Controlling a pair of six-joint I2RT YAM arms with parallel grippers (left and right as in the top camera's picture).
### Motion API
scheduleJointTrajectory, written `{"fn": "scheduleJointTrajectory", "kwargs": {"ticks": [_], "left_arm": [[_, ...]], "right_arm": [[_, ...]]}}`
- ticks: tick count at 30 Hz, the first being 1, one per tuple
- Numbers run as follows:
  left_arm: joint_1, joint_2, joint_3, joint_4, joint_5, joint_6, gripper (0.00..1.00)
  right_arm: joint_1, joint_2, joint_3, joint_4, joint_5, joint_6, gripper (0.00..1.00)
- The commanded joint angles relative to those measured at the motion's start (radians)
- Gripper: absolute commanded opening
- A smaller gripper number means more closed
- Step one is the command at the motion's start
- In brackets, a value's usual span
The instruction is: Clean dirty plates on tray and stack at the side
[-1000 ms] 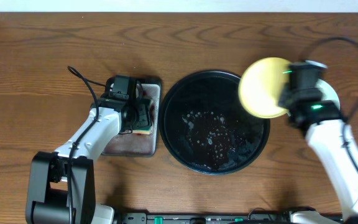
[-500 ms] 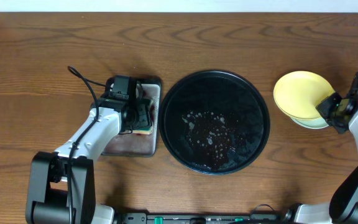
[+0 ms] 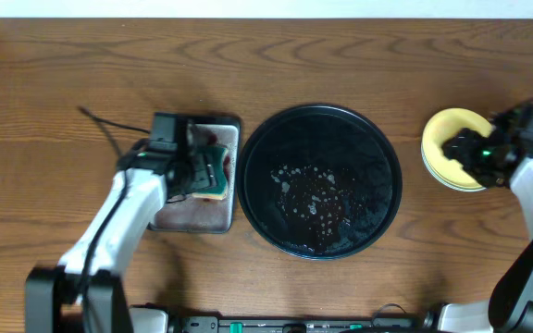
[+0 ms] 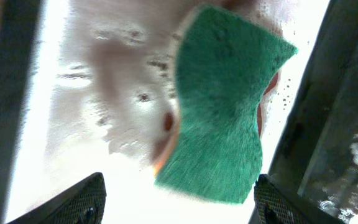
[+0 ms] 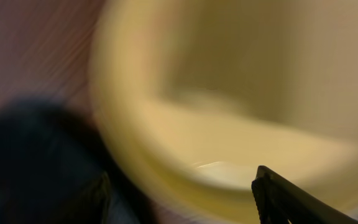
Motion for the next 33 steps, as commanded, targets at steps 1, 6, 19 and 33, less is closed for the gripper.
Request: {"fn": "scheduleJointTrajectory", "kwargs": {"ticks": [1,6,19,33], "left_arm": [[0.046,-0.113,-0.007,-0.047,-0.009,-0.021,0.77],[0.078,-0.298,-0.008,-0.101,-0.01,-0.026,0.78],[0.05,-0.802,-0.231,-0.162,-0.043,-0.087,0.83],[0.05,-0.835,-0.275,-0.201,-0.043,-0.087,0.89]], "right_arm": [[0.092,-0.005,0.01,-0.019,-0.101,-0.156,0.71],[0.207,-0.047,0.01,-0.046,-0.069,-0.197,0.68],[0.296,-0.562,-0.121,-0.158,0.08,-0.206,0.76],[0.296,-0.827,-0.165,-0.231,0.079,-0.17,0.99]]}}
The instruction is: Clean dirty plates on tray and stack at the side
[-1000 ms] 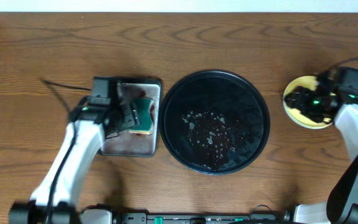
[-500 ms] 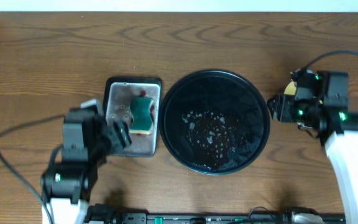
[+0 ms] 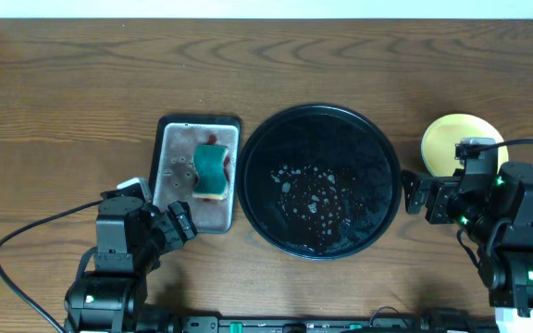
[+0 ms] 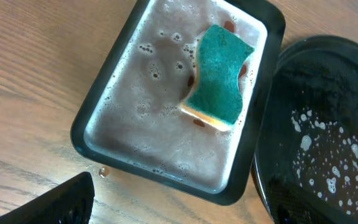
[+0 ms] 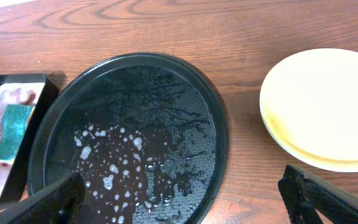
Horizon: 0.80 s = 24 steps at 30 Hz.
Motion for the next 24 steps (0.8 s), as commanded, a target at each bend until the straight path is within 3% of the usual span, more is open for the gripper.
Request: {"fn": "scheduleJointTrajectory", "kwargs": {"ticks": [1,15,19,24], "left_arm": [[-0.002,0.008,-0.004,-0.004,-0.013,-0.005,0.89],[-0.002,0.008,-0.004,-0.004,-0.013,-0.005,0.89],[-0.002,0.008,-0.004,-0.004,-0.013,-0.005,0.89],[-0.002,0.008,-0.004,-0.004,-0.013,-0.005,0.89]], "right_arm": [[0.006,0.0,-0.01,-0.008,0.01,0.011,0.99],[0.007,-0.006,-0.016,0.009,0.01,-0.047,0.99],[0.014,-0.095,-0.098,0.18,-0.003,-0.157,0.99],[0.064,-0.325,-0.335,0.46,-0.002,-0.156,0.99]]}}
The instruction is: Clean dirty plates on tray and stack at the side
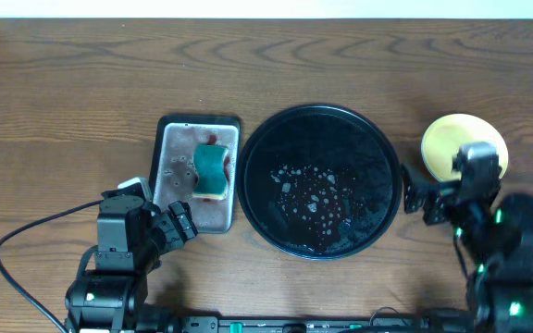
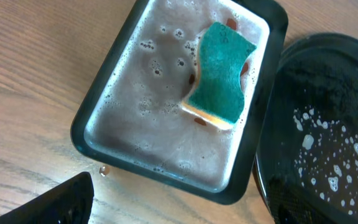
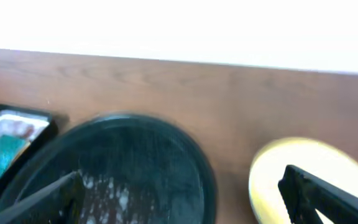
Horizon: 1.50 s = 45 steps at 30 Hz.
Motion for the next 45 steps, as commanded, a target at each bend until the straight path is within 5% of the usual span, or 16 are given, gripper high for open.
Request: {"fn": "scheduleJointTrajectory", "kwargs": {"ticks": [1,12,22,45], "left_arm": [[-0.001,0.001,-0.003,-0.003,-0.013,-0.005,0.89],[-0.001,0.001,-0.003,-0.003,-0.013,-0.005,0.89],[-0.001,0.001,-0.003,-0.003,-0.013,-0.005,0.89],[-0.001,0.001,-0.003,-0.003,-0.013,-0.005,0.89]], "right_arm": [[0.045,-0.171,-0.175,0.148,0.0,-0.04,0.99],[0.101,-0.52,-0.614,0.603,0.044,-0.04,0.99],[0.101,-0.596,-0.645,0.355,0.056,-0.163,0.99],[0.101,-0.594,-0.645,0.36,0.056,-0.153,0.99]]}}
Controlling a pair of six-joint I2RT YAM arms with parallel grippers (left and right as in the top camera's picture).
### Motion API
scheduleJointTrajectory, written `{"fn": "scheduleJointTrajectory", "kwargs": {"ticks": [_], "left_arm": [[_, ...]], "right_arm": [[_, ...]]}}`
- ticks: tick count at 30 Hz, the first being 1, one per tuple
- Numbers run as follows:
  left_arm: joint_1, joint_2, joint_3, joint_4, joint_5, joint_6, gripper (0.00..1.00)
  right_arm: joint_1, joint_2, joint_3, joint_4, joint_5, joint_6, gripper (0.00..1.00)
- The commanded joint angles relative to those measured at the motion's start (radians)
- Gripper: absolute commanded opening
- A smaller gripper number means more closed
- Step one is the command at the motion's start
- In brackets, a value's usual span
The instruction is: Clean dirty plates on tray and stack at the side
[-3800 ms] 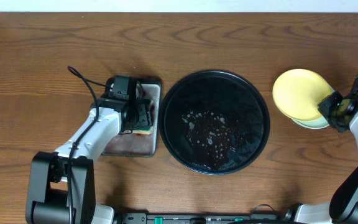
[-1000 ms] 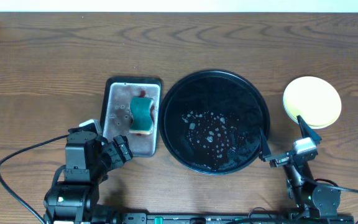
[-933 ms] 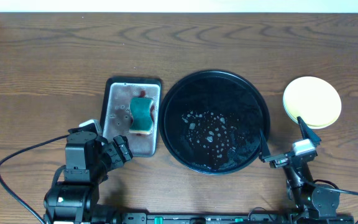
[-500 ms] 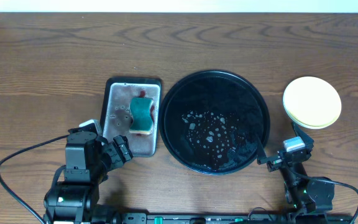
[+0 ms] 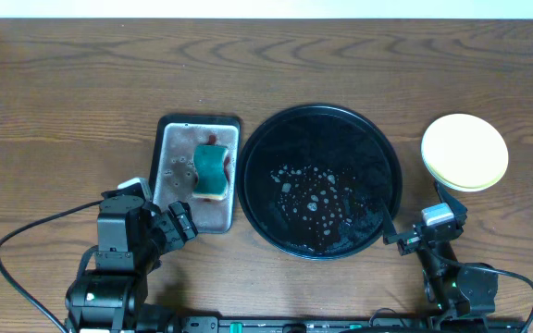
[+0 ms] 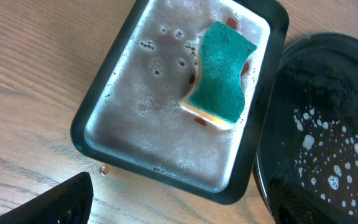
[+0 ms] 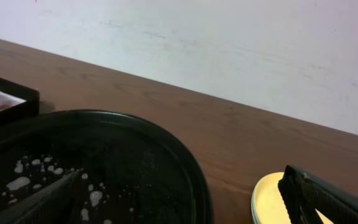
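A round black tray (image 5: 322, 180) sits mid-table, bare but for soapy droplets (image 6: 328, 155); its rim also shows in the right wrist view (image 7: 185, 162). The yellow plates (image 5: 464, 152) are stacked on the wood to its right, edge seen low down (image 7: 272, 202). A green sponge (image 5: 210, 170) lies in the sudsy rectangular pan (image 5: 169, 208), seen close (image 6: 222, 74). My left gripper (image 5: 160, 229) is open and empty at the pan's near left corner. My right gripper (image 5: 424, 231) is open and empty near the tray's front right edge.
The brown wooden table (image 5: 63, 83) spreads all round. A pale wall (image 7: 229, 43) stands behind its far edge. A water droplet (image 6: 104, 169) lies on the wood beside the pan. Cables run from both arm bases at the front edge.
The right arm has drawn back and down toward the front edge, uncovering the whole plate stack; its camera now looks level across the table. The left arm has not moved.
First my left gripper hovered over the sponge in the pan and my right gripper was at the yellow plates. Then both arms were back near the front edge, grippers open and empty. Now the right arm sits lower still, the plates stacked beside the tray.
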Motion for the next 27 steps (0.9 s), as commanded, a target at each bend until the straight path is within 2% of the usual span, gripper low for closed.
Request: {"fn": "scheduleJointTrajectory", "kwargs": {"ticks": [1,9,13,17,21,27], "left_arm": [[-0.001,0.0,-0.001,-0.003,-0.013,-0.002,0.89],[-0.001,-0.001,-0.001,-0.006,-0.013,-0.002,0.89],[0.01,-0.055,-0.021,0.0,-0.047,0.0,0.89],[0.021,-0.21,-0.164,0.259,-0.046,0.098,0.89],[0.021,-0.377,-0.335,0.487,-0.047,0.136,0.9],[0.021,-0.578,-0.532,0.76,-0.046,0.208,0.89]], "right_arm": [[0.01,-0.005,-0.001,-0.005,0.006,-0.011,0.99],[0.01,-0.005,-0.001,-0.005,0.006,-0.011,0.99],[0.01,-0.005,-0.001,-0.005,0.006,-0.011,0.99],[0.01,-0.005,-0.001,-0.005,0.006,-0.011,0.99],[0.01,-0.005,-0.001,-0.005,0.006,-0.011,0.99],[0.01,-0.005,-0.001,-0.005,0.006,-0.011,0.99]]}}
